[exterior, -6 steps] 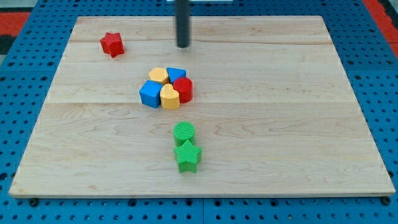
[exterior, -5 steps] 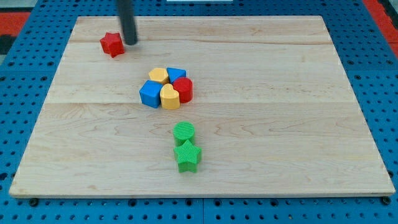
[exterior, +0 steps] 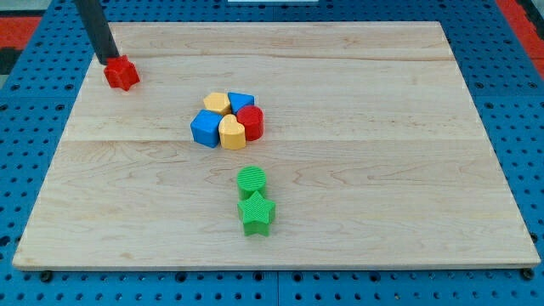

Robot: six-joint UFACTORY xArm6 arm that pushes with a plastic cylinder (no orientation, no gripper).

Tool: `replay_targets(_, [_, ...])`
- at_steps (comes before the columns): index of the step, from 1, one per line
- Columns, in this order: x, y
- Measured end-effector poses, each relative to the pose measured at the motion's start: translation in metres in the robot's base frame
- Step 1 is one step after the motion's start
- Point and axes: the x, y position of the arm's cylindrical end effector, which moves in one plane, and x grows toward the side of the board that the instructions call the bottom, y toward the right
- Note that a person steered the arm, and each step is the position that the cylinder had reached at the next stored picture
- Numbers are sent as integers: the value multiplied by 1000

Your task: Push the red star towards the down of the board

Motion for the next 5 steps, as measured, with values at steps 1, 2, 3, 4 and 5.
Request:
replay_targets(1, [18,47])
replay_targets(2, [18,87])
replay_targets(3, [40,75])
replay_targets(4, [55,20])
replay_targets(5, [62,13])
